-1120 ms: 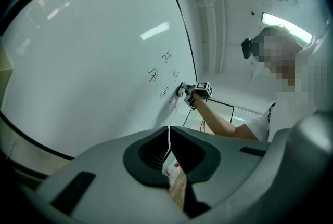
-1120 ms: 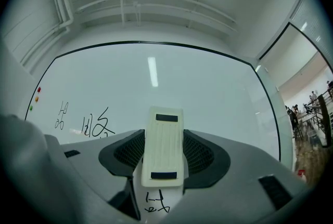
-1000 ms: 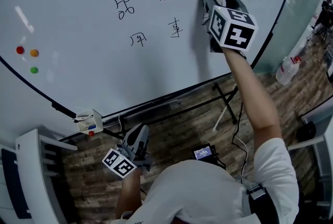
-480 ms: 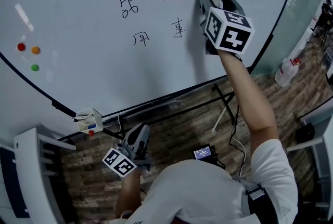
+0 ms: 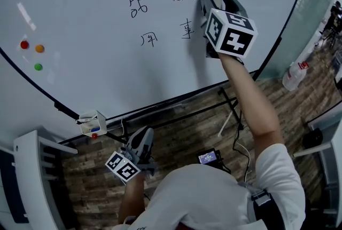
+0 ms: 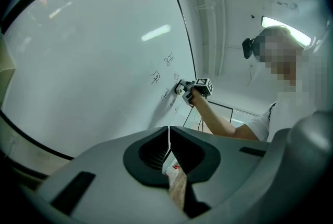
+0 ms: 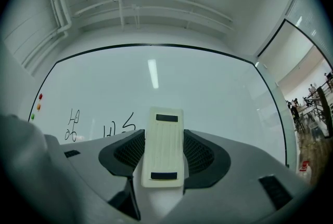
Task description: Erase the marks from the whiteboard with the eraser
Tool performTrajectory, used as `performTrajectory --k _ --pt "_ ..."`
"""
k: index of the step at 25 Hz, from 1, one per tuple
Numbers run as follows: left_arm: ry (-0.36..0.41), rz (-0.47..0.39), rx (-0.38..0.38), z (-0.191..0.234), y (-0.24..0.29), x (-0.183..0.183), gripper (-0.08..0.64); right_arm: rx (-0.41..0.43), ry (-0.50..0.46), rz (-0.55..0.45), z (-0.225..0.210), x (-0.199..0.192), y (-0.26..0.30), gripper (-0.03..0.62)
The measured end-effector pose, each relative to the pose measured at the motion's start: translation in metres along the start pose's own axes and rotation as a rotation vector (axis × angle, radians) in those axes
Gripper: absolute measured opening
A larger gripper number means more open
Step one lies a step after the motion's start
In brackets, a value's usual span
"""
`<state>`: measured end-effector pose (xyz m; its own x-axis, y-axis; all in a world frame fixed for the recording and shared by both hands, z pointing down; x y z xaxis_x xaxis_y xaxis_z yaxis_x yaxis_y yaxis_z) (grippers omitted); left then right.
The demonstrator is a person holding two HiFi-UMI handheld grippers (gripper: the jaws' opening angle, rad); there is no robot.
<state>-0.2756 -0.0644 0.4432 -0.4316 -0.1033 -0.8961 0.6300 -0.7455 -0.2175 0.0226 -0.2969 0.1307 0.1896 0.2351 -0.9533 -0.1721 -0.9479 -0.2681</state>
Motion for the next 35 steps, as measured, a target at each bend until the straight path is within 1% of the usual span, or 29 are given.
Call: performTrajectory --k 5,12,19,23,28,32,35 --pt "0.000 -0.005 -0.001 0.001 -0.002 0.001 0.008 0.045 -0.028 0.007 0.030 -0.002 -0.001 0.245" --pt "-0.003 -0.011 0.007 0.002 -0.011 0.002 0.008 0.008 0.002 -0.003 0.047 -0.002 -0.001 0.245" --pt "-0.004 -0.023 0.011 0.001 -0.018 0.003 0.008 0.029 -0.021 -0.010 0.075 -0.006 -0.004 0.245" --pt "-0.012 -0.023 0.014 0.002 -0.022 0.002 0.008 0.035 -0.014 -0.016 0.084 -0.008 -0.005 0.245" --pt "-0.016 -0.032 0.024 0.005 -0.028 0.002 0.008 0.072 -0.029 -0.025 0.109 -0.013 -0.007 0.245" --pt "-0.020 -0.036 0.034 0.007 -0.034 0.003 0.008 0.069 -0.017 -0.038 0.122 -0.016 -0.008 0.245" --pt "-0.021 -0.039 0.041 0.009 -0.037 0.003 0.008 0.084 -0.020 -0.041 0.133 -0.019 -0.008 0.245"
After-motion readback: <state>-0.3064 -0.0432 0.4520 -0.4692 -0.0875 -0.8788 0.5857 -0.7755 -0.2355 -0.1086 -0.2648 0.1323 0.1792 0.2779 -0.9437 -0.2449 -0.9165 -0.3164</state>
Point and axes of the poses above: the fingertips, and each gripper's own axes: y forward along the fingers, z to its left, x out of its top, the point moved 8 cm from there along -y, backward along the fingers, and after that the axes turned 9 degrees about y, right-handed, at the moved point
